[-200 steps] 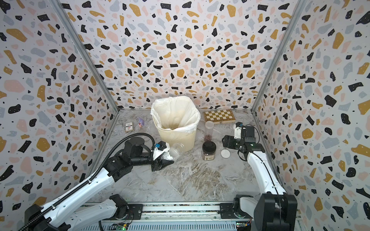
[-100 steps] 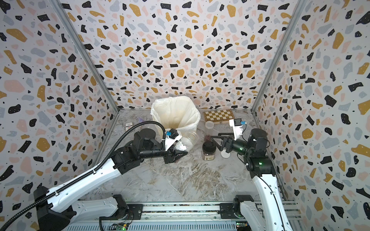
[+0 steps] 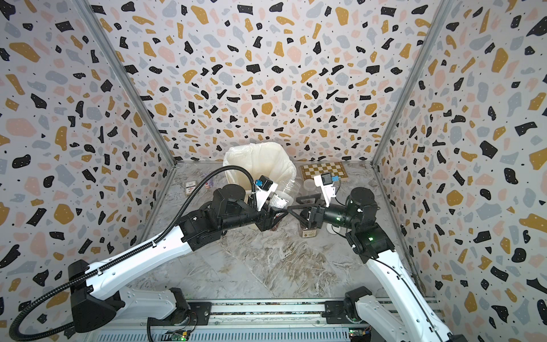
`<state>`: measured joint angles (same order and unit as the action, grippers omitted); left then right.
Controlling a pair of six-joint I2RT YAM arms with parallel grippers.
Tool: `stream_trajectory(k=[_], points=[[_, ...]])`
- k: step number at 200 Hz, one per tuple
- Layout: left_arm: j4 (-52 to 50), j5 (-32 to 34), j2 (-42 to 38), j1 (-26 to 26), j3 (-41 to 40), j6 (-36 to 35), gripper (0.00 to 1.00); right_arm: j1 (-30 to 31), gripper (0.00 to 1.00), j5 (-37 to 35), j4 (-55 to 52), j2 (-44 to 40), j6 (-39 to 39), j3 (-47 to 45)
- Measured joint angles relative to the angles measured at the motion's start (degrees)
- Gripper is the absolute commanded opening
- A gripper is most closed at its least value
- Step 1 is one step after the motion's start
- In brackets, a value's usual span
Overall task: Empty the moldy dried flower tea in the jars
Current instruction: Pour the moldy dried flower tea into the trash bin.
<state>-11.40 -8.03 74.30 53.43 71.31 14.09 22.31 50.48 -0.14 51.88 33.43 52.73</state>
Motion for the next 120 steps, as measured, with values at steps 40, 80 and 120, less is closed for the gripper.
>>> stream_trajectory(k=[40, 80, 120], points=[[1.36, 0.24, -0.02, 0.0, 0.0, 2.08, 0.55, 1.84, 0.89, -2.75, 1.4, 4.87, -0.98, 3.04], [2.97, 0.33, -0.13, 0.0, 0.0, 3.1, 0.55, 3.28, 0.79, -3.58, 3.34, 9.9, -1.79, 7.08], [4.22, 1.86, -0.44, -0.02, -0.11, 3.06, 0.57, 4.2, 0.65, -2.64, 4.44, 12.28, -0.79, 9.05]])
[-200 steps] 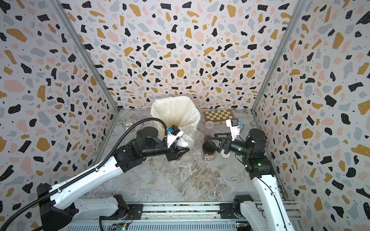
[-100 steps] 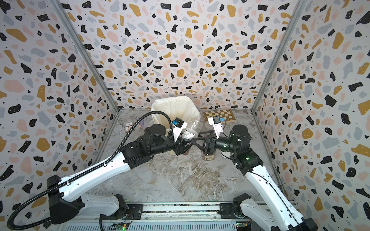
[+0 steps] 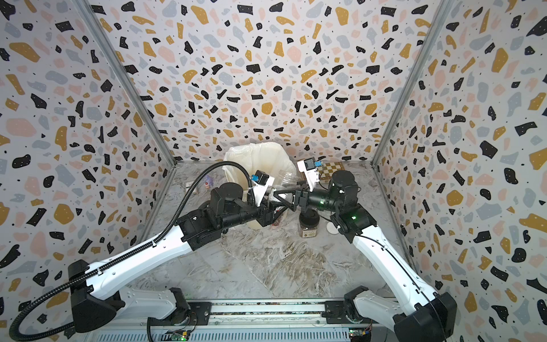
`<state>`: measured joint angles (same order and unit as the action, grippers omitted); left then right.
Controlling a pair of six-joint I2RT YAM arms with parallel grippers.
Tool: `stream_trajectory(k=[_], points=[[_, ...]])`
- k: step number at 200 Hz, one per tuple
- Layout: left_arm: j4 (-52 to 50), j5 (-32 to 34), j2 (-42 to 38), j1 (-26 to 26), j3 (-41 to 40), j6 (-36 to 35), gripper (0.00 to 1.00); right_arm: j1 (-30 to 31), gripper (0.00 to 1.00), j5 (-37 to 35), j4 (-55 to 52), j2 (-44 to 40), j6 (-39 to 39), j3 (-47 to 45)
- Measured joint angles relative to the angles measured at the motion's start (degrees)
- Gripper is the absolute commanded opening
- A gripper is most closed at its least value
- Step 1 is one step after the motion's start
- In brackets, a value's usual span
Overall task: Empty the moldy dried flower tea in the jars
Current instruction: Pour the moldy dried flower tea into the trash bin.
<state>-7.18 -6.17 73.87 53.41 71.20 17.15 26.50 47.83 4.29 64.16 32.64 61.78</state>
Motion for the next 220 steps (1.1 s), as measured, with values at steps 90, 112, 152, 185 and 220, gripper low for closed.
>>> stream_trajectory(k=[90, 112, 152, 185, 220], points=[[0.72, -0.7, -0.94, -0.55, -0.37, -2.32, 0.96, -1.6, 0.58, 0.52, -1.44, 2.86, -1.03, 3.41], [0.66, -2.4, -3.32, -2.6, -1.25, -2.29, 0.98, -4.22, 0.57, 0.94, -2.08, 3.5, -1.2, 4.28], [-0.31, -7.87, -7.56, -11.98, -0.87, 1.49, 0.99, -7.93, 0.57, 0.26, -7.63, 5.73, -6.01, 9.01], [-7.02, -15.5, -4.44, -19.19, 7.37, 4.87, 0.91, -8.24, 0.56, -2.84, -16.15, 7.48, -17.03, 16.55], [-13.66, -26.23, 3.43, -24.63, 19.82, 10.16, 0.81, -7.23, 0.57, -7.76, -23.34, 6.38, -31.82, 18.58]])
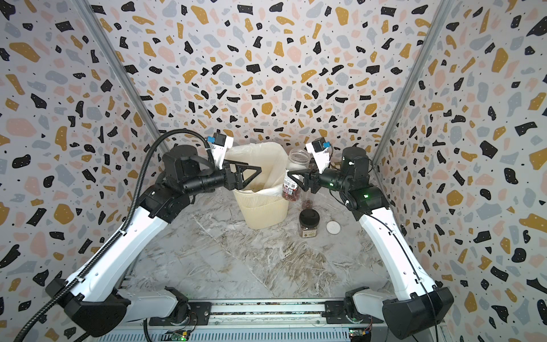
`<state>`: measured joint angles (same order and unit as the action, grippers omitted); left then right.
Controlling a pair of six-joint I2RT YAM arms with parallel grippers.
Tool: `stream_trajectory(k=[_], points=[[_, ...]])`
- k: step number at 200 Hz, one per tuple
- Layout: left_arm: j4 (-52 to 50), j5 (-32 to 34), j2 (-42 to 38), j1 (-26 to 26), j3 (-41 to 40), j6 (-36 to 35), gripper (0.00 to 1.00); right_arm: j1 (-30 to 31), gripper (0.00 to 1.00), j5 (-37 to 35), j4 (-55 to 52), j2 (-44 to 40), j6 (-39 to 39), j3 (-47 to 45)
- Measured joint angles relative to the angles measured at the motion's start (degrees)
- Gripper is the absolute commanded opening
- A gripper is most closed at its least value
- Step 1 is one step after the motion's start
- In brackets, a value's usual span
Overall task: Empty the moldy dried flower tea in the jars
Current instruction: Pour the moldy dried flower tea into the trash bin.
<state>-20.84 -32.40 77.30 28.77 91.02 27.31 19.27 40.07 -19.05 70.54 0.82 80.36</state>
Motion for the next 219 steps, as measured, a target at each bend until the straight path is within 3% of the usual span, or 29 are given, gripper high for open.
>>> stream_trajectory(k=[40, 87, 159, 219], points=[[-6.27, -12.37, 10.1, -1.36, 11.3, 3.96, 0.66, 8.07, 0.56, -13.4, -9.03, -0.02, -15.39, 2.75], [-8.66, -18.78, 12.85, -0.87, 12.13, 6.45, 0.56, 15.85, 0.56, -27.89, -13.07, 0.46, -24.04, 3.37], [-15.74, -17.84, 13.31, 0.22, 14.03, 2.14, 0.49, 22.12, 0.54, -41.31, -18.45, 5.4, -25.94, 8.37], [-18.14, -14.6, 14.36, 0.55, 14.03, 0.28, 0.43, 24.48, 0.54, -43.17, -19.74, 5.51, -25.94, 9.2]])
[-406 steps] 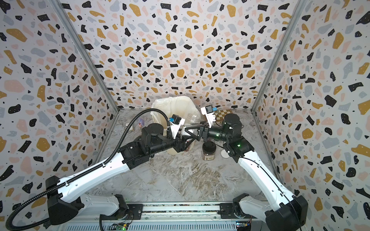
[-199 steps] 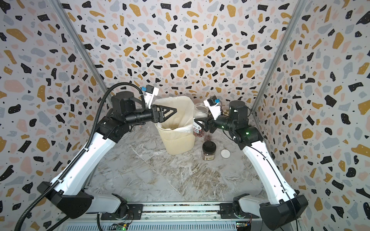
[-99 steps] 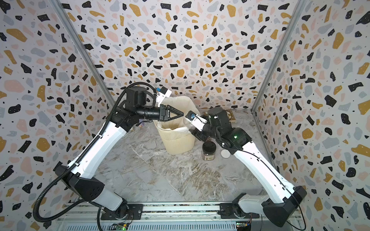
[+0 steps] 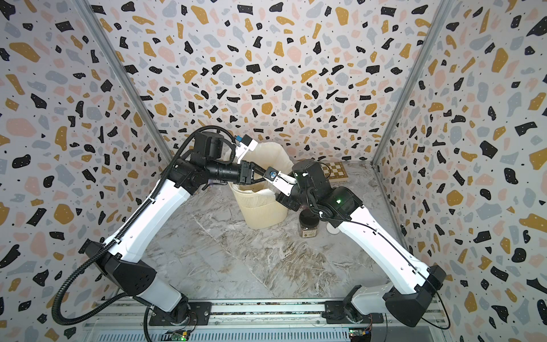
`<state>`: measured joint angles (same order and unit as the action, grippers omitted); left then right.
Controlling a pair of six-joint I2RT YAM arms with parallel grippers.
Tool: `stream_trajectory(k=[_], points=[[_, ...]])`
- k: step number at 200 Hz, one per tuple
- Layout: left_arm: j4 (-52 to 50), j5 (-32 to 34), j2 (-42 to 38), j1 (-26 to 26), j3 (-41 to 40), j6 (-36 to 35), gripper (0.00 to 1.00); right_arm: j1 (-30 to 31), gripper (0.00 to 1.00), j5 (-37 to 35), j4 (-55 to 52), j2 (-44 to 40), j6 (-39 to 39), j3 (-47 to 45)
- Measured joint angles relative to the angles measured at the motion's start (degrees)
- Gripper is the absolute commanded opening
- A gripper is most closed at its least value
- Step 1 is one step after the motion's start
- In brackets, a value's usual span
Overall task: Empty the moldy dried flower tea in the jars
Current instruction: Pour the moldy dried flower tea into the trash bin.
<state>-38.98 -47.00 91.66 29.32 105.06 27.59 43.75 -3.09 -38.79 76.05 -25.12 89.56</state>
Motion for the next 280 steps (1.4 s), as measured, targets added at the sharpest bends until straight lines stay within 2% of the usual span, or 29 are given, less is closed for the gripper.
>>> stream_trajectory(k=[66, 102, 178, 222, 280], points=[[-2.78, 4.52, 1.05, 0.04, 0.0, -2.86, 0.33, 1.53, 0.53, -3.04, -0.7, 0.39, 0.02, 0.0], [-2.97, 4.9, 1.27, 0.04, 0.0, -3.02, 0.23, 2.4, 0.53, -5.44, -0.72, 1.16, 0.02, 0.04], [-3.72, 5.88, 1.42, 0.11, 0.0, -4.15, 0.11, 4.31, 0.53, -11.76, -3.52, 4.48, 0.33, 2.99], [-4.09, 6.62, 1.49, 0.11, -0.02, -4.5, 0.02, 4.98, 0.61, -13.27, -4.11, 5.01, 0.48, 3.43], [-4.11, 6.6, 1.49, 0.11, -0.07, -4.5, 0.0, 5.35, 0.73, -13.64, -4.35, 5.03, 0.85, 3.65]])
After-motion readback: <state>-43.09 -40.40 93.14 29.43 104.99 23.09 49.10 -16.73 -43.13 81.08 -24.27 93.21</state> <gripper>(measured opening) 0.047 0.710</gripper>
